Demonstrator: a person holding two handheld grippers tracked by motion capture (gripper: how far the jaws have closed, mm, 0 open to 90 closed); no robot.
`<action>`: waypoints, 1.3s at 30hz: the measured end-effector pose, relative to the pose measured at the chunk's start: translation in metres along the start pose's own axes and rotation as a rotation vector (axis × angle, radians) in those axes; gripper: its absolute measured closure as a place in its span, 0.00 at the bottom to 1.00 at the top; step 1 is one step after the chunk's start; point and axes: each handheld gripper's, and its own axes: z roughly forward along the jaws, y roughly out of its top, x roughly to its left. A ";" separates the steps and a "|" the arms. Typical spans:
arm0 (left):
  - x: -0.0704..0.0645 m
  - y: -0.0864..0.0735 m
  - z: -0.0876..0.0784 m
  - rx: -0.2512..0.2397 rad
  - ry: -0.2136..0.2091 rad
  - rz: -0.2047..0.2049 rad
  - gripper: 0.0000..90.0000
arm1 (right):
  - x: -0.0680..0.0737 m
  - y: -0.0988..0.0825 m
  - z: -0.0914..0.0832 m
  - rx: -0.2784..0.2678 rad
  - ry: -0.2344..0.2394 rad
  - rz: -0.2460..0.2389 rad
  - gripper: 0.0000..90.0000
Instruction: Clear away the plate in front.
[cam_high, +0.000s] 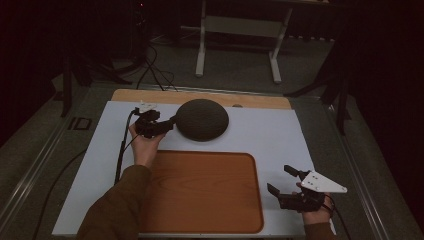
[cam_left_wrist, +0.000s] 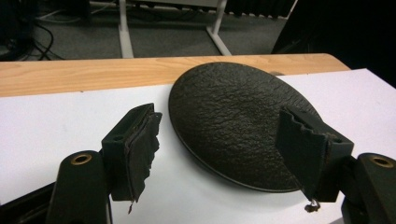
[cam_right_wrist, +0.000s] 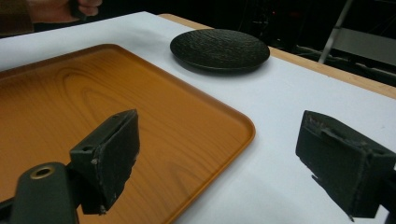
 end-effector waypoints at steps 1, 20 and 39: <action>-0.001 0.000 0.003 0.004 0.002 0.001 0.34 | 0.000 0.000 0.000 0.001 -0.001 0.002 0.15; -0.007 -0.007 0.063 0.153 0.024 -0.056 0.42 | -0.002 -0.001 0.000 0.000 0.002 0.006 0.15; 0.000 -0.023 0.095 0.306 0.048 -0.227 0.58 | -0.003 -0.001 0.000 0.006 0.002 0.010 0.15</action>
